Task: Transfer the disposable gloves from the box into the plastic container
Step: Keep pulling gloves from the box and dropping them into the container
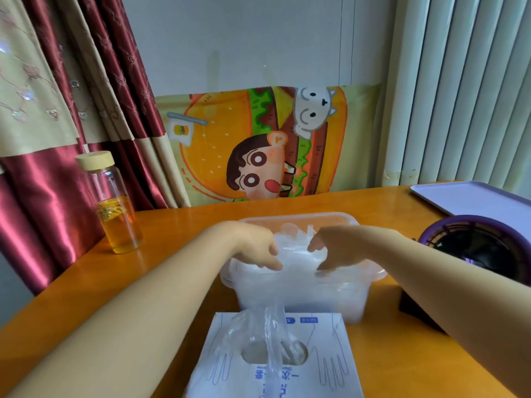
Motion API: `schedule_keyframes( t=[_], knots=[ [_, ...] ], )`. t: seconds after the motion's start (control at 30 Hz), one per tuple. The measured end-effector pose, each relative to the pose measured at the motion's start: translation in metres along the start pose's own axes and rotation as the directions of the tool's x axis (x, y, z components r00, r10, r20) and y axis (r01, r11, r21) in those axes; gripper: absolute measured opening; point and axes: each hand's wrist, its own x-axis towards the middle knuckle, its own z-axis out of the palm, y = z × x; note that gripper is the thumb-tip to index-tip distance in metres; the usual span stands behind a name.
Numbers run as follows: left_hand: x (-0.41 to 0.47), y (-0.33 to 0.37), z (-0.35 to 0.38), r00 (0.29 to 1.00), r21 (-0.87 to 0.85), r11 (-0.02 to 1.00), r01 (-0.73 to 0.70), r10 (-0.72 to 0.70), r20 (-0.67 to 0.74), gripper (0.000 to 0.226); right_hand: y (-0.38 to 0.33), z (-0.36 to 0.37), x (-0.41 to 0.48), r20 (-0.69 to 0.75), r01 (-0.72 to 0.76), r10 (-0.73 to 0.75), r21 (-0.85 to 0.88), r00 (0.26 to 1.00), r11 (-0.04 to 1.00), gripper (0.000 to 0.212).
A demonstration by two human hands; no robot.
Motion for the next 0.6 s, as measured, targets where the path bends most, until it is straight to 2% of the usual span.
schedule_keyframes(
  t=[0.1, 0.2, 0.27, 0.3, 0.4, 0.47, 0.53, 0.6],
  knots=[
    [-0.034, -0.006, -0.005, 0.972, -0.103, 0.992, -0.079, 0.054, -0.228, 0.037, -0.01, -0.015, -0.023, -0.215, 0.058, -0.05, 0.03, 0.975, 0.998, 0.045],
    [-0.069, -0.004, 0.005, 0.889, -0.276, 0.936, -0.221, 0.077, -0.451, 0.018, -0.025, -0.021, -0.051, -0.405, 0.193, -0.132, 0.112, 0.905, 0.975, 0.016],
    [-0.086, 0.003, 0.019, 0.882, -0.317, 0.906, -0.281, 0.114, -0.458, 0.011, -0.038, -0.017, -0.07, -0.358, 0.247, -0.189, 0.122, 0.914, 0.961, 0.004],
    [-0.093, 0.008, 0.028, 0.894, -0.3, 0.912, -0.281, 0.134, -0.428, 0.016, -0.044, -0.012, -0.077, -0.256, 0.253, -0.214, 0.13, 0.943, 0.959, 0.004],
    [-0.095, 0.02, 0.053, 0.934, -0.142, 0.966, -0.216, 0.162, -0.319, 0.056, -0.055, 0.011, -0.085, 0.074, 0.217, -0.223, 0.081, 0.972, 0.973, 0.045],
    [-0.091, 0.026, 0.067, 0.942, 0.031, 0.987, -0.161, 0.163, -0.294, 0.078, -0.059, 0.028, -0.084, 0.138, 0.194, -0.194, 0.014, 0.971, 0.981, 0.071],
    [-0.087, 0.029, 0.078, 0.928, 0.155, 0.978, -0.14, 0.184, -0.325, 0.079, -0.064, 0.039, -0.082, 0.14, 0.187, -0.183, -0.022, 0.973, 0.982, 0.083],
    [-0.082, 0.028, 0.085, 0.911, 0.173, 0.978, -0.119, 0.177, -0.374, 0.067, -0.067, 0.043, -0.081, 0.133, 0.194, -0.19, -0.019, 0.973, 0.981, 0.085]
  ],
)
